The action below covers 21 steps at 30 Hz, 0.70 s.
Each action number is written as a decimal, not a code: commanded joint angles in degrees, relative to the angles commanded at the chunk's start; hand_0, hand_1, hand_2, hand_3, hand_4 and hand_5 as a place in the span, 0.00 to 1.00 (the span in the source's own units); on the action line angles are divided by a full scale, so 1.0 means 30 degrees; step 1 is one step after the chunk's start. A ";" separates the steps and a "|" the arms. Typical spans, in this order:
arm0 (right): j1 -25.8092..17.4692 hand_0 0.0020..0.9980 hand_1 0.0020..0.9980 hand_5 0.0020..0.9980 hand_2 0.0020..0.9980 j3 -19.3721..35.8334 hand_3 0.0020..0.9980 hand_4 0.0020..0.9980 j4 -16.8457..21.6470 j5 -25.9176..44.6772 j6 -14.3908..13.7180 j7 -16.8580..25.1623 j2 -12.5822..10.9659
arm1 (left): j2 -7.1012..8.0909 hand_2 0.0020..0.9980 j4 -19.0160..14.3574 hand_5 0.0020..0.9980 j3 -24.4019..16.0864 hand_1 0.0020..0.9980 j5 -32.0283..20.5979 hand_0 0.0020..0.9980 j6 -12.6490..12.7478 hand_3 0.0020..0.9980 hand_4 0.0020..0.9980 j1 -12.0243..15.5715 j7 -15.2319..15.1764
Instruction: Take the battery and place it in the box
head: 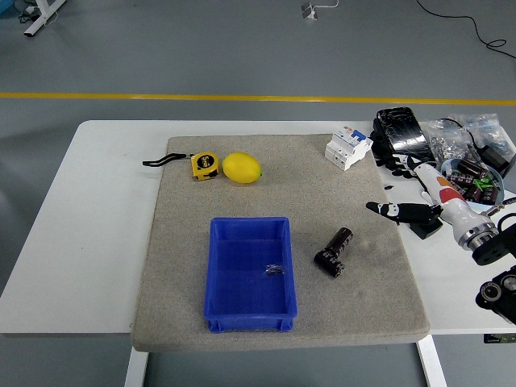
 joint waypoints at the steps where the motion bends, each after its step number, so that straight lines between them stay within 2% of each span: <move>1: 0.0145 0.79 0.76 0.32 0.79 -0.0129 0.83 1.00 0.0042 -0.0497 0.0152 0.0047 -0.0079 | 0.0008 0.78 0.0002 0.71 -0.0015 0.73 0.0053 0.74 -0.0018 0.69 0.71 0.0001 -0.0001; 4: 0.0641 0.79 0.76 0.32 0.79 -0.0637 0.83 1.00 0.0179 -0.2110 0.0574 0.0260 -0.0328 | 0.0038 0.78 0.0005 0.71 -0.0037 0.73 0.0179 0.74 -0.0067 0.69 0.71 -0.0002 -0.0006; 7: 0.1425 0.79 0.76 0.32 0.79 -0.1678 0.83 1.00 0.0365 -0.4717 0.0863 0.0720 -0.0637 | 0.0079 0.78 0.0005 0.71 -0.0077 0.73 0.0318 0.74 -0.0139 0.69 0.71 -0.0029 0.0021; 8: 0.1656 0.79 0.76 0.20 0.79 -0.2006 0.82 0.98 0.0398 -0.5462 0.0906 0.0848 -0.0709 | 0.0091 0.78 0.0005 0.71 -0.0079 0.73 0.0337 0.74 -0.0156 0.69 0.71 -0.0033 0.0022; 13: 0.2813 0.79 0.76 0.20 0.79 -0.3737 0.82 0.98 0.0073 -0.9335 0.0983 0.1371 -0.0961 | 0.0125 0.78 0.0000 0.71 0.0005 0.73 0.0241 0.74 -0.0209 0.69 0.71 -0.0078 -0.0035; 14: 0.3060 0.77 0.74 0.13 0.78 -0.4115 0.79 0.92 -0.0083 -1.0151 0.0977 0.1464 -0.0993 | 0.0127 0.78 -0.0002 0.71 0.0060 0.73 0.0161 0.74 -0.0210 0.69 0.71 -0.0091 -0.0063; 15: 0.3261 0.77 0.74 0.13 0.78 -0.4418 0.79 0.92 -0.0225 -1.0797 0.0963 0.1548 -0.1015 | 0.0123 0.78 -0.0003 0.71 0.0091 0.73 0.0105 0.74 -0.0208 0.69 0.71 -0.0102 -0.0080; 19: 0.4051 0.77 0.74 0.13 0.78 -0.5606 0.79 0.92 -0.1057 -1.1554 0.0803 0.1984 -0.1019 | 0.0099 0.78 -0.0003 0.71 0.0127 0.73 0.0035 0.74 -0.0238 0.69 0.71 -0.0159 -0.0131; 20: 0.4319 0.74 0.70 0.10 0.75 -0.6021 0.74 0.88 -0.1398 -1.1582 0.0763 0.2144 -0.1016 | 0.0090 0.78 -0.0005 0.71 0.0153 0.73 0.0000 0.74 -0.0247 0.69 0.71 -0.0185 -0.0159; 21: 0.4497 0.74 0.70 0.10 0.75 -0.6309 0.74 0.88 -0.1614 -1.1586 0.0744 0.2268 -0.1025 | 0.0082 0.78 -0.0007 0.71 0.0171 0.73 -0.0033 0.74 -0.0246 0.69 0.71 -0.0202 -0.0178</move>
